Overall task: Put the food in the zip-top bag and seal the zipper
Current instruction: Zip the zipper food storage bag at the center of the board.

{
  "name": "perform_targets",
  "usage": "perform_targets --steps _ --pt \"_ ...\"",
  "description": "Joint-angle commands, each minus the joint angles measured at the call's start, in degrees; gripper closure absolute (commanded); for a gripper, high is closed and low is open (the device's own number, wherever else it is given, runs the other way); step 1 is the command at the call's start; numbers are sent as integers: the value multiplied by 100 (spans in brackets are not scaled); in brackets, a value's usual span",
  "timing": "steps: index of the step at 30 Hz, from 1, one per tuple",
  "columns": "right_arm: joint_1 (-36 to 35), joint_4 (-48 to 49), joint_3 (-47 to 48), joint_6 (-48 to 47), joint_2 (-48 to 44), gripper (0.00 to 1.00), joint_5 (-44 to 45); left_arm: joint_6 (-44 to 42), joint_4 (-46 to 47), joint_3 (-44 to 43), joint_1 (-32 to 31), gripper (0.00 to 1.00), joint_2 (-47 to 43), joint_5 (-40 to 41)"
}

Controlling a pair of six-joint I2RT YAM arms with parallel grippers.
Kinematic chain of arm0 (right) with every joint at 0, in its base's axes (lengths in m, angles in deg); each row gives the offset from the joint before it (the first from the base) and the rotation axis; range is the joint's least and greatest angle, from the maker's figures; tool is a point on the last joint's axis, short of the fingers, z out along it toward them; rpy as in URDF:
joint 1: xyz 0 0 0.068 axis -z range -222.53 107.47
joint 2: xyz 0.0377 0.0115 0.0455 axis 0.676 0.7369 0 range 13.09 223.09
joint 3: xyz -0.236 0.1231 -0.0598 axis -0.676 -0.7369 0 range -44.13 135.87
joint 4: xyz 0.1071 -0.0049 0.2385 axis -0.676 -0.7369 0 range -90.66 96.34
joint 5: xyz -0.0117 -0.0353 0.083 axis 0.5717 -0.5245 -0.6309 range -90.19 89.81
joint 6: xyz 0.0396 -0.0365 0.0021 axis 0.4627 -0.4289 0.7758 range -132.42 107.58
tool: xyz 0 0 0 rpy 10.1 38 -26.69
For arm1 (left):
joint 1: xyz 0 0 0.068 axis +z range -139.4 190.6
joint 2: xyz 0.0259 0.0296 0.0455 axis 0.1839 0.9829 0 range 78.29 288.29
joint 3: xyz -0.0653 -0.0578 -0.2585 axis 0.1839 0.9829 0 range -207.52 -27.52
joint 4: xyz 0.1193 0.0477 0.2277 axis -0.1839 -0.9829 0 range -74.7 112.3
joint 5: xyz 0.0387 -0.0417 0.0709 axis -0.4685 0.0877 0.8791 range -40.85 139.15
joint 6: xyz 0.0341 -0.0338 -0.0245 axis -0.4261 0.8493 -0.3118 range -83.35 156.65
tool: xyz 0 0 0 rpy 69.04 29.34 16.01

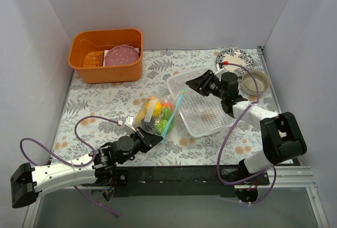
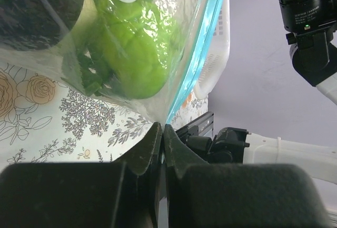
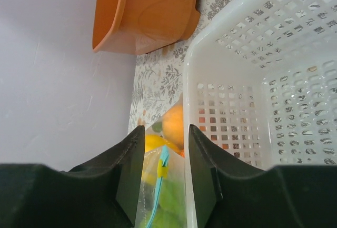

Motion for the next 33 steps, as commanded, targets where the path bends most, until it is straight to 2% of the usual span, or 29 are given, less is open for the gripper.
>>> perform_targets --steps 1,4,7,10,16,21,28,33 --pt "38 -213 200 -400 -427 54 271 159 -145 -5 -27 96 -78 23" --pt "65 -547 182 -558 -612 54 359 97 -171 -75 -27 90 -78 41" --pt "82 -785 130 -698 -814 54 420 27 -215 -154 -27 91 -69 67" --pt "74 -1136 68 -848 -990 54 534 -78 -233 -250 -27 85 -51 76" --pt "109 -1374 -230 -954 -1245 54 561 -140 -531 -347 -27 82 -95 146" --pt "118 -1436 -441 -1006 -1412 54 482 -307 -759 -496 -27 67 -130 269" --pt "126 -1699 -626 -1173 -1623 54 473 -764 -1137 -848 -27 60 -78 471" --pt "196 -2524 -425 -1673 -1702 53 596 -1361 -1523 -1383 -27 45 106 770"
